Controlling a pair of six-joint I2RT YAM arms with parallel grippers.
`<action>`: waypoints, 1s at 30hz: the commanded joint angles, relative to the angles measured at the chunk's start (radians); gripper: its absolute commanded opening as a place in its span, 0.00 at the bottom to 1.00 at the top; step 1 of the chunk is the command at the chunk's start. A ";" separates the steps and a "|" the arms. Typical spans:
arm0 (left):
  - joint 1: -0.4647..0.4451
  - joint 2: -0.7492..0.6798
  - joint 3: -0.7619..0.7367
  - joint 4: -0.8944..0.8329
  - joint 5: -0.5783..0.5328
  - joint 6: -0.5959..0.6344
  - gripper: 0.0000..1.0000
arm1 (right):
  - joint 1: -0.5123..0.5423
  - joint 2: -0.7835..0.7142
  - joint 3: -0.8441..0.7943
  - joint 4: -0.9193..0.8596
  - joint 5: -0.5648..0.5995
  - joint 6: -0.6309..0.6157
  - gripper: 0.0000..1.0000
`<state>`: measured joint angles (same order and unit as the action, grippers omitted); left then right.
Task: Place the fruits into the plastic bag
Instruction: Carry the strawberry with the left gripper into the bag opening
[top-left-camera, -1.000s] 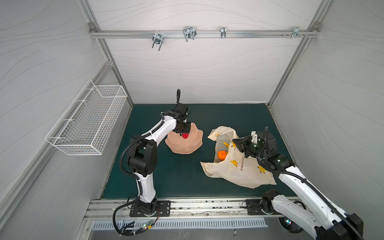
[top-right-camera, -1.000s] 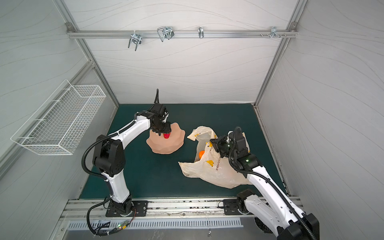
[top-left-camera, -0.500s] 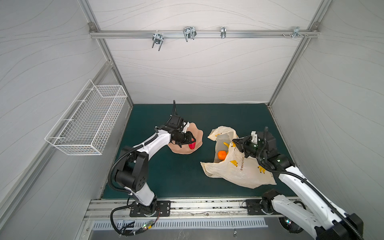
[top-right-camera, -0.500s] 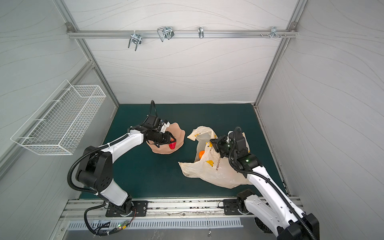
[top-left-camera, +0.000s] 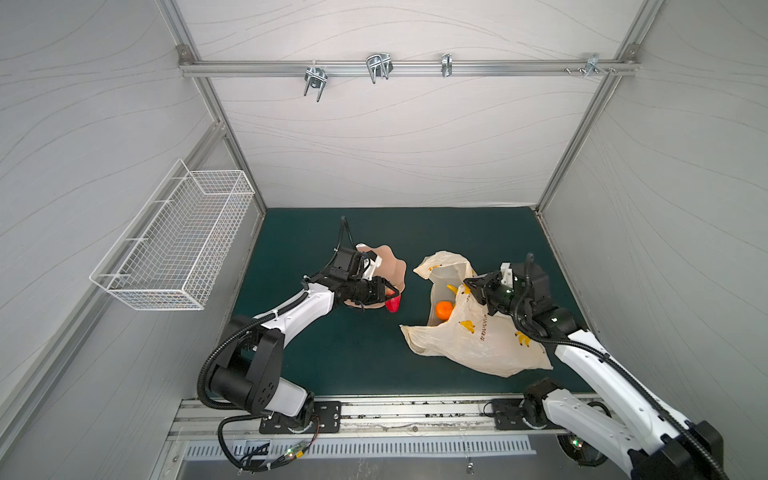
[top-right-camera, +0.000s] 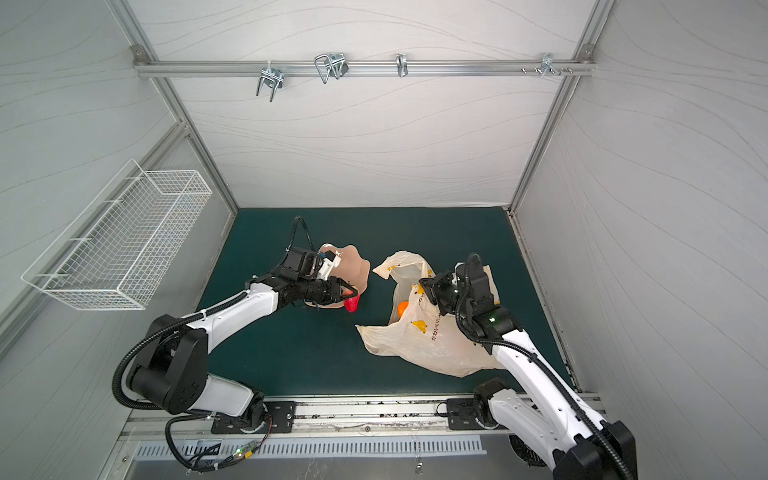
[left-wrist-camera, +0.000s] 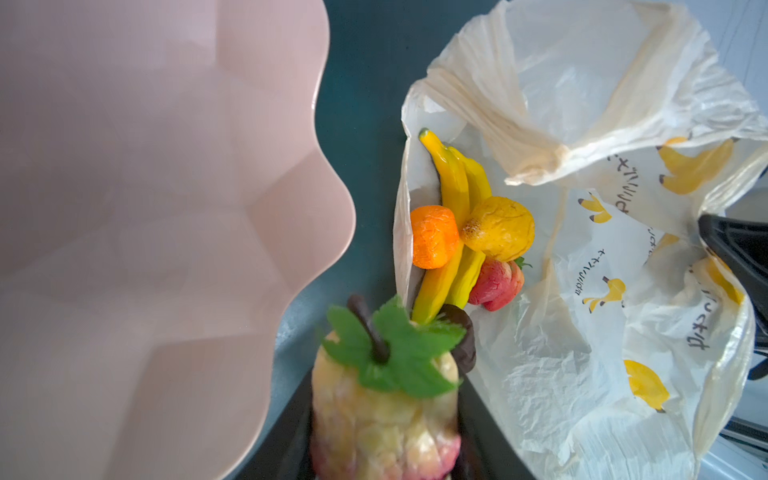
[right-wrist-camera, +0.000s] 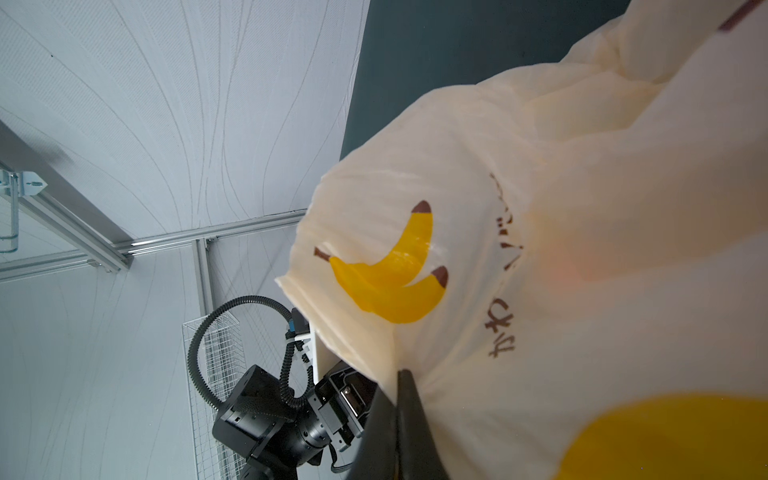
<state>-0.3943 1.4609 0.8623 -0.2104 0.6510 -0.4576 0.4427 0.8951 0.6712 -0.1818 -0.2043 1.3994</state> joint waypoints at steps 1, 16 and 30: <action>-0.031 -0.003 0.015 0.068 0.029 -0.010 0.29 | -0.005 0.010 -0.001 0.027 -0.012 0.021 0.00; -0.188 0.055 0.076 0.083 0.036 0.005 0.29 | -0.006 0.012 -0.001 0.026 -0.013 0.020 0.00; -0.364 0.137 0.186 -0.009 -0.020 0.096 0.28 | 0.001 0.011 -0.001 0.028 -0.012 0.023 0.00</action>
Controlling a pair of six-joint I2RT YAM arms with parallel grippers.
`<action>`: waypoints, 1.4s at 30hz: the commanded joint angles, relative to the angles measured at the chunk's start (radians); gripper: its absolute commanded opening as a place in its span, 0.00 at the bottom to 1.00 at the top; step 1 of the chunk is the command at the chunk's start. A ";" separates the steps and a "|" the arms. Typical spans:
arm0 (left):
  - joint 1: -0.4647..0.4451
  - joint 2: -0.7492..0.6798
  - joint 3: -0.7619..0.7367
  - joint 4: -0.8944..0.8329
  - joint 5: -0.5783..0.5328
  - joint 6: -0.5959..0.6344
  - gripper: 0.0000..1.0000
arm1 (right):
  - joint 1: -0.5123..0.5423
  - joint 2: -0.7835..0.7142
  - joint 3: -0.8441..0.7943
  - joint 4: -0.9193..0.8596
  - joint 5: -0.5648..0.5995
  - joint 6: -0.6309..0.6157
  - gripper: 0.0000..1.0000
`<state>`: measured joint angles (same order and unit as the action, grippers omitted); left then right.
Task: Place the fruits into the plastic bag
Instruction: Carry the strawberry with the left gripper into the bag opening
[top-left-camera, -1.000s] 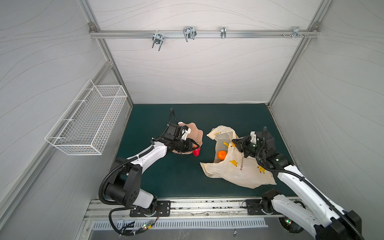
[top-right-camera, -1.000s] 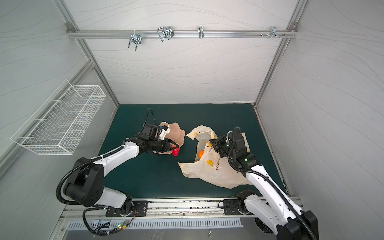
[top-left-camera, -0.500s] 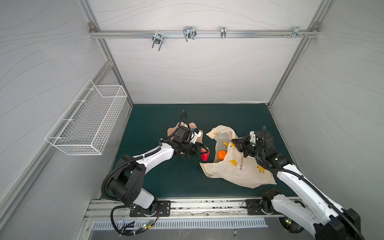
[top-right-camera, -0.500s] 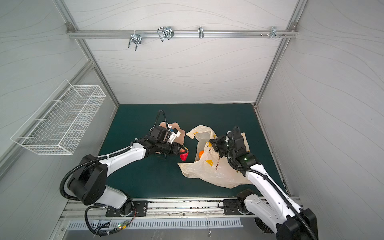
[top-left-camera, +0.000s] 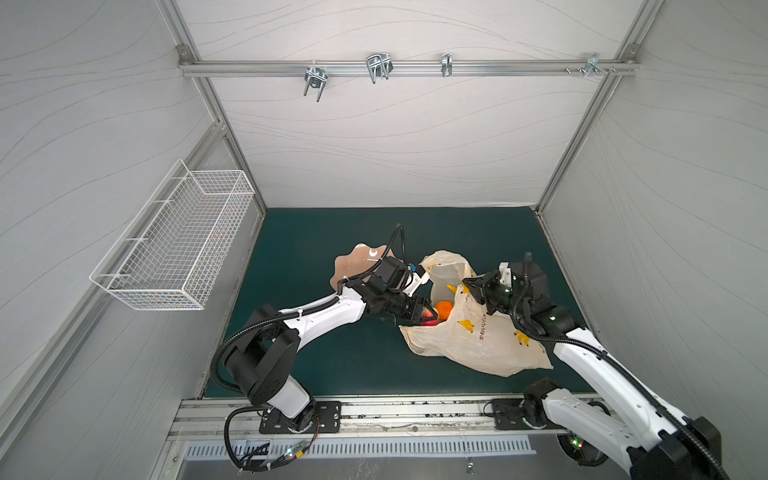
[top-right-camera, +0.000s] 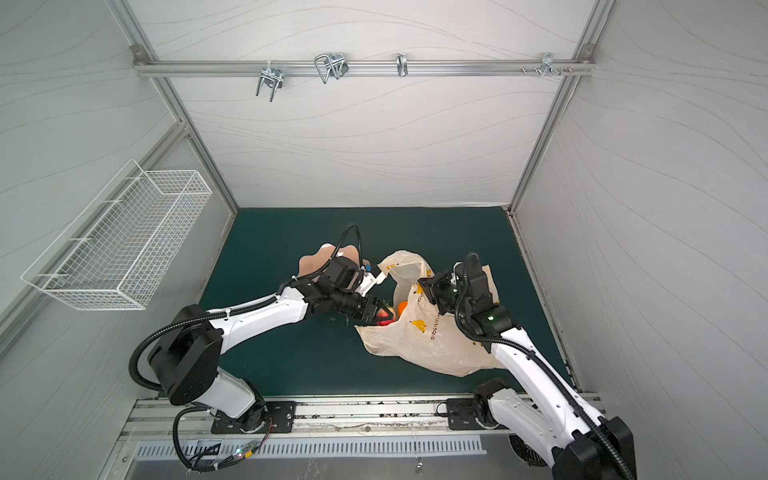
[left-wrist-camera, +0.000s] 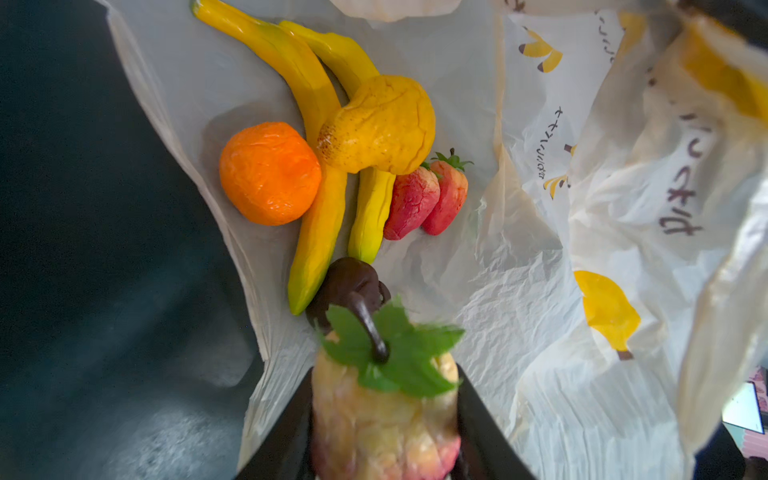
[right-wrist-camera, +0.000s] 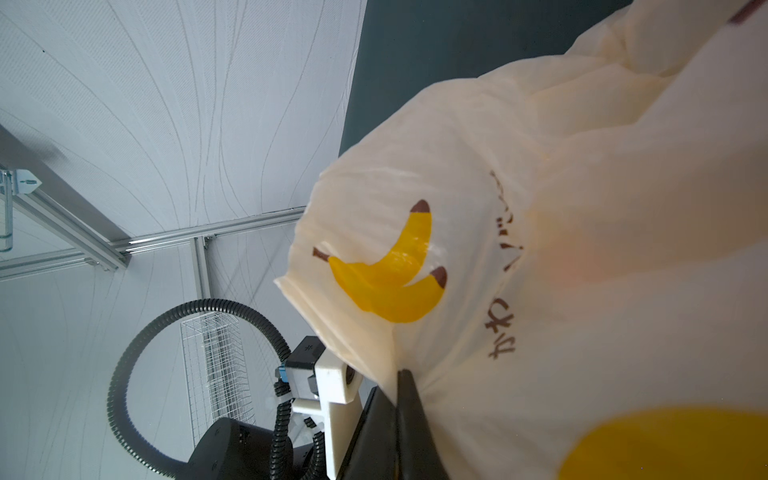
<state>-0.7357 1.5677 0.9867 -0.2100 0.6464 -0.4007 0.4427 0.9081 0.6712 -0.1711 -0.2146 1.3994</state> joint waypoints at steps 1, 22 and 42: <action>-0.032 0.045 0.073 -0.009 -0.013 0.039 0.28 | 0.002 -0.002 0.000 0.017 -0.003 0.023 0.00; -0.135 0.429 0.475 -0.073 0.041 0.046 0.28 | 0.014 0.005 0.014 0.027 0.004 0.024 0.00; -0.154 0.471 0.528 -0.052 0.060 0.029 0.75 | 0.014 0.007 0.003 0.038 0.004 0.030 0.00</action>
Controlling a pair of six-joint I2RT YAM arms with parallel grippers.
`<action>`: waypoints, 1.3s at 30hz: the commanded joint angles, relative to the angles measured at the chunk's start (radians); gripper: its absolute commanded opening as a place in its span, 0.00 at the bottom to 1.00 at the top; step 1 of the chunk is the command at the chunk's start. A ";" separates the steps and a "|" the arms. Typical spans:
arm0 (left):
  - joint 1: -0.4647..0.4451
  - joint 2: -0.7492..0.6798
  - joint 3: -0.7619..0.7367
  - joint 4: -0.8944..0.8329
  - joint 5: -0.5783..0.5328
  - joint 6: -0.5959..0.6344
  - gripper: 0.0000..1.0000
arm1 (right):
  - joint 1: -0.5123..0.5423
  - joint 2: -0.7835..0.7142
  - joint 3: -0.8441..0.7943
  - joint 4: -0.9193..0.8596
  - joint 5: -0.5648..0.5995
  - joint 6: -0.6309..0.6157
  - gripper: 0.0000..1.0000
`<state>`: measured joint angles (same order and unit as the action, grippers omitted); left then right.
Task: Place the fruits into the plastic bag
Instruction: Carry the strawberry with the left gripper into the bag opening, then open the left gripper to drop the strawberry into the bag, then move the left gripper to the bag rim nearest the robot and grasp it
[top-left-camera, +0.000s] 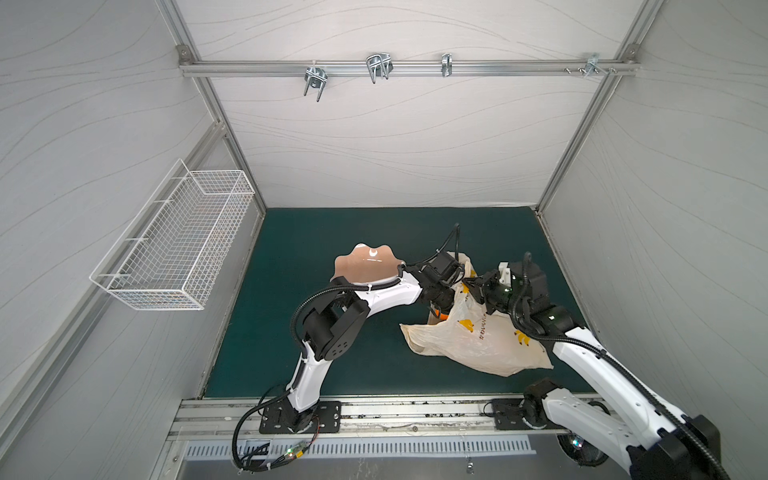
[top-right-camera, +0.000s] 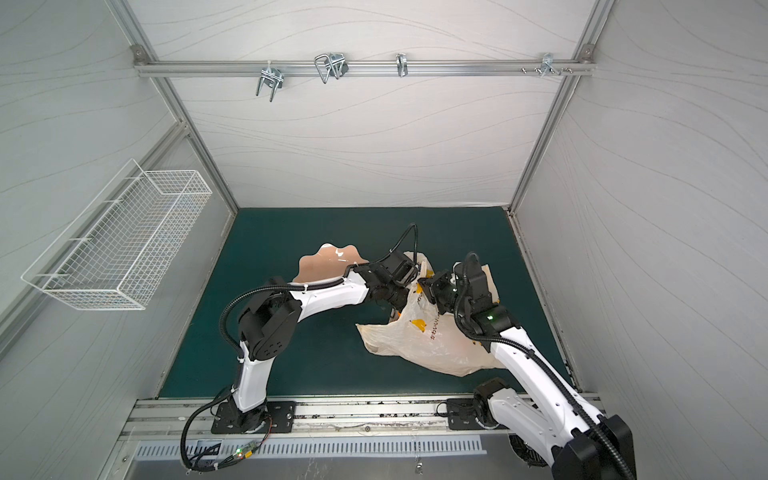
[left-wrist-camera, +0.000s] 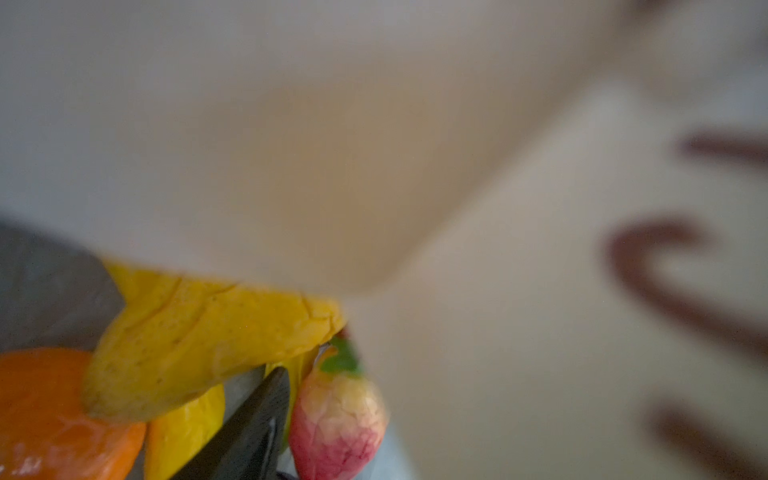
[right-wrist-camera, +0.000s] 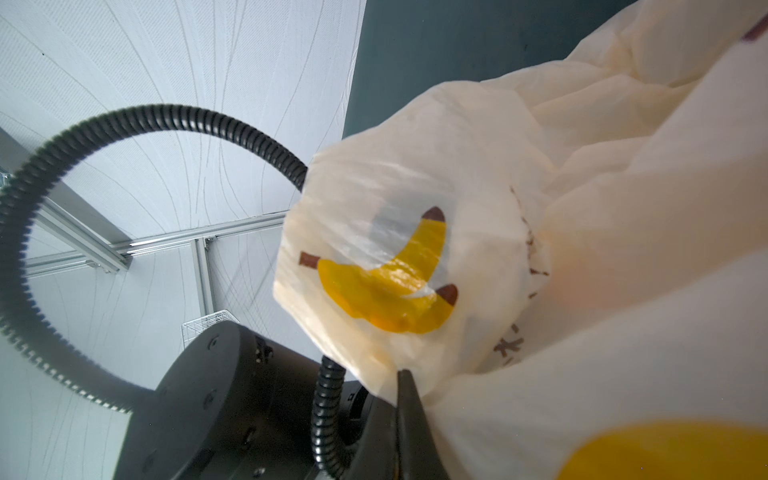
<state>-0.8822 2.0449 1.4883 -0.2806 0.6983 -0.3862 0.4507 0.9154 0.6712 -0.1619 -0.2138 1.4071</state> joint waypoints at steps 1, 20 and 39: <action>-0.008 -0.011 0.023 0.019 0.003 0.015 0.76 | 0.006 -0.001 0.003 0.029 0.003 0.023 0.00; 0.055 -0.166 -0.125 0.049 -0.061 0.013 0.89 | 0.003 -0.034 0.001 -0.006 0.017 0.019 0.00; 0.168 -0.378 -0.343 0.016 -0.037 0.126 0.88 | 0.003 -0.057 0.000 -0.022 0.023 0.021 0.00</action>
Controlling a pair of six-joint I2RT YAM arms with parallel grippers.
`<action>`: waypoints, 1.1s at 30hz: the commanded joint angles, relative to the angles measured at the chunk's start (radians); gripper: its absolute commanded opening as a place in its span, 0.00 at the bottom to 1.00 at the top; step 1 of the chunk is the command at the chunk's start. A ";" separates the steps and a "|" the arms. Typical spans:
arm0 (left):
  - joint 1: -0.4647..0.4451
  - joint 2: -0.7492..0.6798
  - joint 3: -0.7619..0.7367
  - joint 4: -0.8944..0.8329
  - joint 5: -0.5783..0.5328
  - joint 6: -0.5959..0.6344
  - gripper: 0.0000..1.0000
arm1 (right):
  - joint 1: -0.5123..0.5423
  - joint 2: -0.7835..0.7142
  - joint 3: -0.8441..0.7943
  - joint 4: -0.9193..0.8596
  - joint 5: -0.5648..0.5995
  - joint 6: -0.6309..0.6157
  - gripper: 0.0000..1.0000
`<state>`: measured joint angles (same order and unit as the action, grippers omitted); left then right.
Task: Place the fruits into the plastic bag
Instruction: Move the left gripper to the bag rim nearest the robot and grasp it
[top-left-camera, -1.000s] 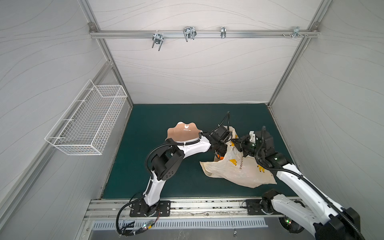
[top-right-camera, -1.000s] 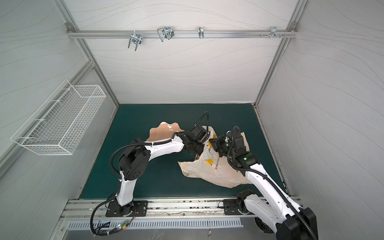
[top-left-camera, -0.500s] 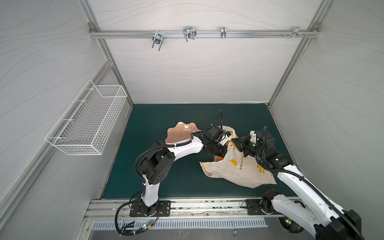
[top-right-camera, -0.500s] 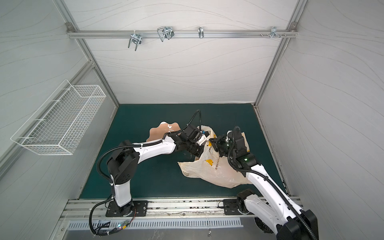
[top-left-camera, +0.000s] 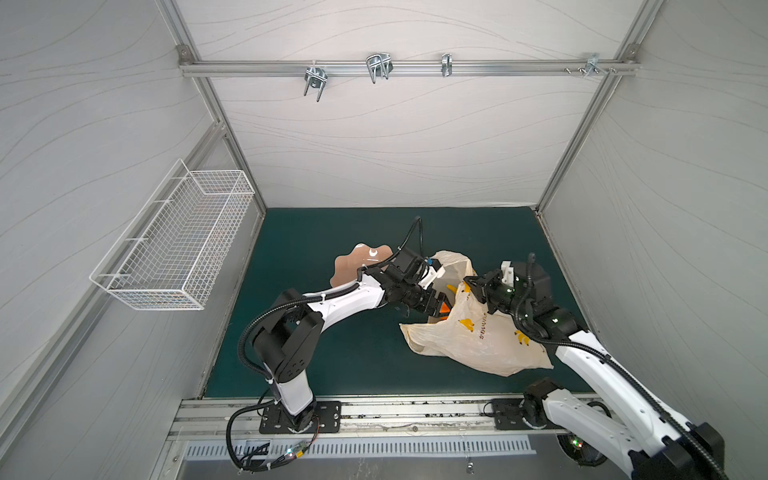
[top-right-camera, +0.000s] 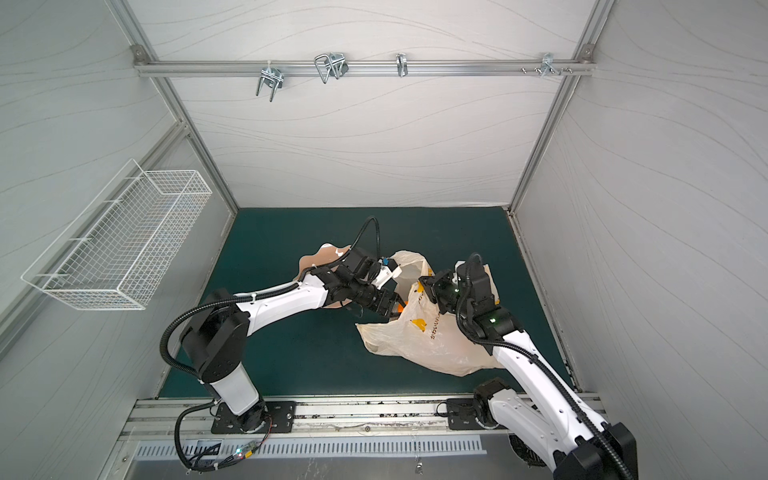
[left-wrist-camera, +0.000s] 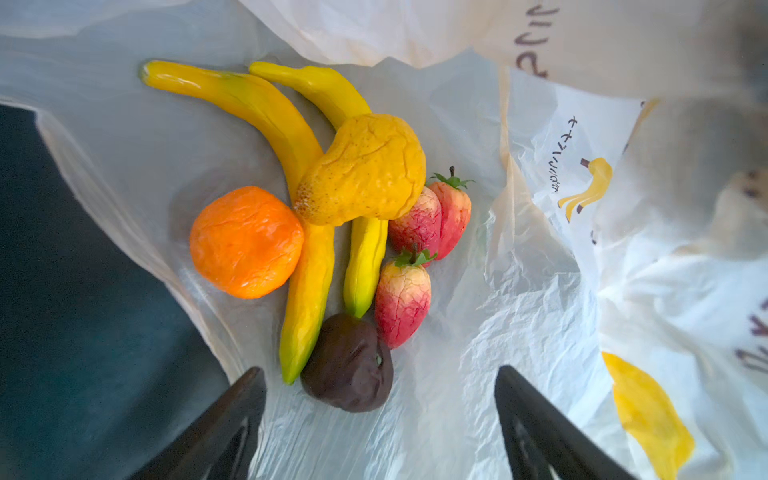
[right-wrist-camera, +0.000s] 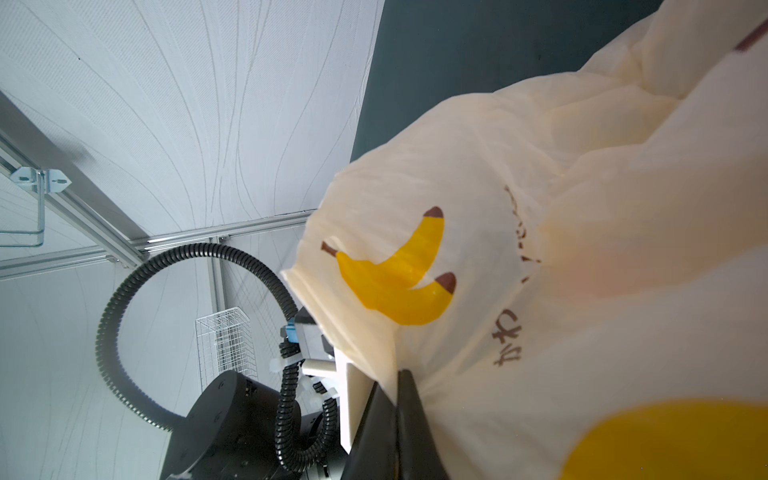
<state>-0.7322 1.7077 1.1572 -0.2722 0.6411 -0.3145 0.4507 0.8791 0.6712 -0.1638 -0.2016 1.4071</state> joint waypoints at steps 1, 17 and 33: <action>0.027 -0.050 -0.020 0.004 0.023 0.062 0.87 | 0.003 -0.020 0.001 -0.021 0.010 0.020 0.00; 0.242 -0.418 -0.261 -0.041 0.151 0.301 0.84 | 0.003 -0.008 0.010 -0.027 0.008 0.012 0.00; 0.226 -0.563 -0.441 0.001 0.070 0.704 0.82 | 0.003 0.014 0.017 -0.016 -0.008 0.010 0.00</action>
<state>-0.4953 1.1332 0.7120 -0.2886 0.7353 0.2901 0.4507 0.8875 0.6712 -0.1764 -0.2012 1.4063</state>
